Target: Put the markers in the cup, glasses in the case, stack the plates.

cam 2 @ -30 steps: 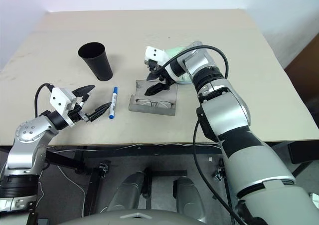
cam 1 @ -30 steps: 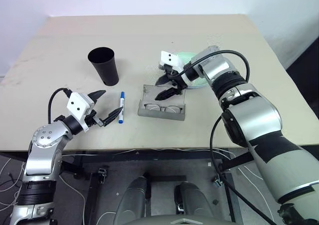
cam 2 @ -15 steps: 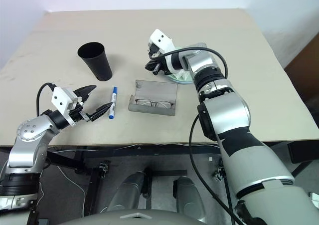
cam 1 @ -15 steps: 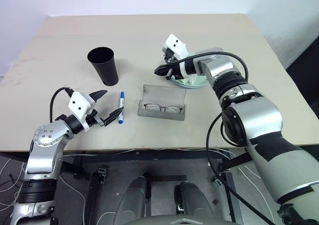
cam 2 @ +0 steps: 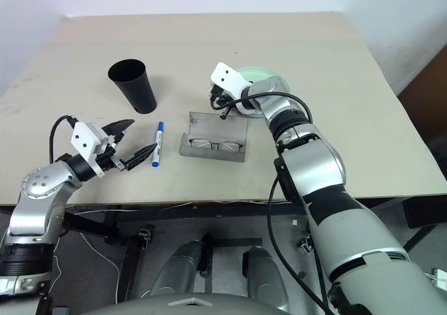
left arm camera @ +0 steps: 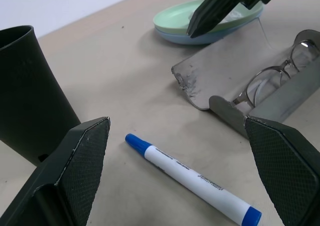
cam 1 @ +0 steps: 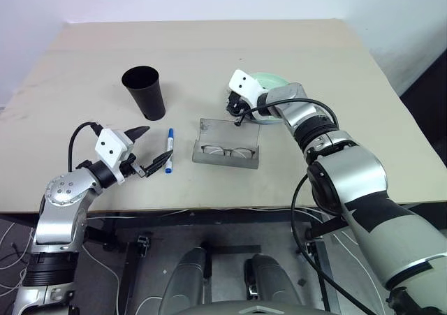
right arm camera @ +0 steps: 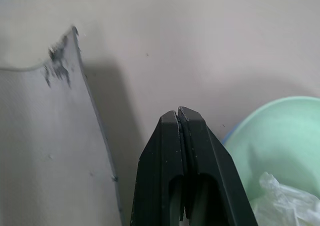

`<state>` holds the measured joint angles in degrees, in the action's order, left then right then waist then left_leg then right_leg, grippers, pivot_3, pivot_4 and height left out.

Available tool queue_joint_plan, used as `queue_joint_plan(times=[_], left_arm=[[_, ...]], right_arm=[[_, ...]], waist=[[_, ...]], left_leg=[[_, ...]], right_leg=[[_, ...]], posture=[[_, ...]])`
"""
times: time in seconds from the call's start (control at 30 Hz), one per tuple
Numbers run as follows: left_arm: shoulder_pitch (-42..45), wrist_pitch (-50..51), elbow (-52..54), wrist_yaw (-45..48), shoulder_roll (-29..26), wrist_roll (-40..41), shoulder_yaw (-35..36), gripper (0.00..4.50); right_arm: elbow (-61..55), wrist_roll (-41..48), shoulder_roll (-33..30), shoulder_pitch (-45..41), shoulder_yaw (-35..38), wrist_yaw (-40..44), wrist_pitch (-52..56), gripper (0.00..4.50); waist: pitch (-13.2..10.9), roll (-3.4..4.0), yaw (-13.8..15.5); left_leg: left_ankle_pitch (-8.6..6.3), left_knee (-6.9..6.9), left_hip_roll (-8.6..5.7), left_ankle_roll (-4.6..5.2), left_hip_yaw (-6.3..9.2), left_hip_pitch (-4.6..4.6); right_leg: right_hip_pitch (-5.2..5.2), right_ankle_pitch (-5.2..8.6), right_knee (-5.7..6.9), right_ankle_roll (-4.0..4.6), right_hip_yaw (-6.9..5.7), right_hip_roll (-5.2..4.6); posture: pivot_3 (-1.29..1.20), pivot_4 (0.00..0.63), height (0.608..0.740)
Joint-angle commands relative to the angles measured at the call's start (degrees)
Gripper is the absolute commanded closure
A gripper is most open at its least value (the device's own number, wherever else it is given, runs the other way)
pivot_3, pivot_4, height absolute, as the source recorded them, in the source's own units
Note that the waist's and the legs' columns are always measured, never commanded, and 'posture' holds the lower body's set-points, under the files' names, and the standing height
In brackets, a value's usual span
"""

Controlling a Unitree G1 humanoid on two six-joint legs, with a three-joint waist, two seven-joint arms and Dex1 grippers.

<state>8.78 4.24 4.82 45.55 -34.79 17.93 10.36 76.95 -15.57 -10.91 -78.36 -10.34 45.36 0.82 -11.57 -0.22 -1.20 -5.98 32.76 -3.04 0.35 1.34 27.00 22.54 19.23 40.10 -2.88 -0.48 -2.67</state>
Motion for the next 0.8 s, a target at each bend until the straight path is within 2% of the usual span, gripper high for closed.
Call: queue_joint_plan(times=[0.03,0.47,0.8], left_arm=[[-0.62,-0.19,2.53,-0.49,-0.83,0.42,1.36,0.0],[-1.3,-2.53,0.27,-0.21,-1.48,0.0,1.65,0.0],[1.35,-5.45,-4.68,1.32,-1.25,-0.49,0.45,0.0]], right_arm=[[0.39,-1.58,-0.61,-0.05,-1.18,2.39,0.81,4.44],[-0.22,1.08,-1.51,-3.3,0.9,15.48,9.08,4.44],[-4.61,1.63,-2.25,-2.75,-1.22,30.43,7.7,4.44]], waist=[[0.0,0.0,0.01],[0.01,-0.01,0.03],[0.0,0.0,0.0]], left_leg=[[0.0,0.0,0.0,0.0,0.0,-0.01],[-0.01,-0.05,0.0,0.0,0.0,-0.1],[-0.01,-0.1,0.0,0.0,-0.02,-0.08]], right_leg=[[-0.01,0.0,0.0,0.0,0.0,0.0],[-0.08,0.01,0.0,0.01,0.01,0.0],[-0.02,0.0,-0.01,0.0,0.03,-0.01]], posture=[[0.0,0.15,0.727],[0.0,0.15,0.727],[0.0,0.15,0.727]])
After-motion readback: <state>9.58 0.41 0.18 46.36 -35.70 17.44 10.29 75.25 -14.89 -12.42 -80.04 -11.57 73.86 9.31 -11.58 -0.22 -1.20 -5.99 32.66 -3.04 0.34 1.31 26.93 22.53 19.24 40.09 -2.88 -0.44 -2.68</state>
